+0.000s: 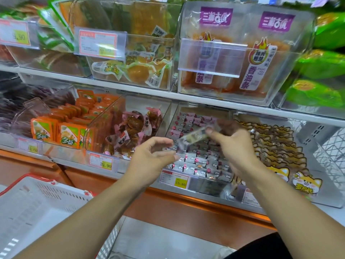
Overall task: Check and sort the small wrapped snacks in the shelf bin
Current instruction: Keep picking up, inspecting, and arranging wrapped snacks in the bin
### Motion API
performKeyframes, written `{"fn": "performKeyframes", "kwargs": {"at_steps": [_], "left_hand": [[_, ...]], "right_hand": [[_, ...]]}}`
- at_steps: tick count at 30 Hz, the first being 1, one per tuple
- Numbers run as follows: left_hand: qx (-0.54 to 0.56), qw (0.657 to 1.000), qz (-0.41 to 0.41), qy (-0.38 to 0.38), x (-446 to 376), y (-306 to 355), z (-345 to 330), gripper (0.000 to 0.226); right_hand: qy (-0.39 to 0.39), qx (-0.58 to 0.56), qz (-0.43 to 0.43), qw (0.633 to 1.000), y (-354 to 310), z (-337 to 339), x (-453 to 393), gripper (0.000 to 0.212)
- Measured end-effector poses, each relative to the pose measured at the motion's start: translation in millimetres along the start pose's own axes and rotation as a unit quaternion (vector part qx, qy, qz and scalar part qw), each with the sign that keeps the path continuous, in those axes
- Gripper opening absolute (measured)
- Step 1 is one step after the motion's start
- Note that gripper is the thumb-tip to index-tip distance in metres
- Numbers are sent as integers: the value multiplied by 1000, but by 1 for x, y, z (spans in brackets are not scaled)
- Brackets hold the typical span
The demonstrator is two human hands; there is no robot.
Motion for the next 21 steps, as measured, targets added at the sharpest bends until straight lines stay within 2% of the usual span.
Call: {"fn": "performKeyframes", "kwargs": {"at_steps": [2, 4, 7, 11, 14, 16, 18, 19, 21], "left_hand": [[-108, 994, -8, -12, -6, -2, -7, 28], [-265, 963, -30, -25, -10, -3, -17, 23], [-406, 910, -57, -55, -17, -6, -33, 26], [-444, 888, -79, -87, -26, -10, -45, 32], [-453, 883, -79, -96, -31, -12, -50, 34], [-464, 877, -73, -102, -34, -14, -52, 37], [-472, 872, -65, -110, -36, -16, -54, 39], [-477, 869, -62, -114, -36, -17, -55, 40], [-484, 865, -60, -120, -37, -19, -55, 42]], "right_hand": [[79, 168, 51, 981, -9, 20, -11, 25], [100, 322, 73, 939, -11, 32, -23, 20], [88, 409, 50, 907, -8, 38, -40, 24], [5, 465, -11, 885, 2, 34, -55, 32], [-29, 500, -6, 866, 4, 26, -60, 29], [-18, 566, 18, 824, 3, 20, -65, 22], [-26, 652, 15, 758, 7, 13, -71, 25], [-32, 676, 1, 737, 10, 12, -73, 27], [-20, 694, -13, 720, 9, 16, -76, 33]]}}
Point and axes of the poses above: each hand's wrist, its own x-axis away from the middle knuckle, its own z-axis out of the back of the hand, y = z × x, the point moved 4 cm from there along -x, towards the middle knuckle, and after that the axes turned 14 degrees about -y, right-handed, at the moved point
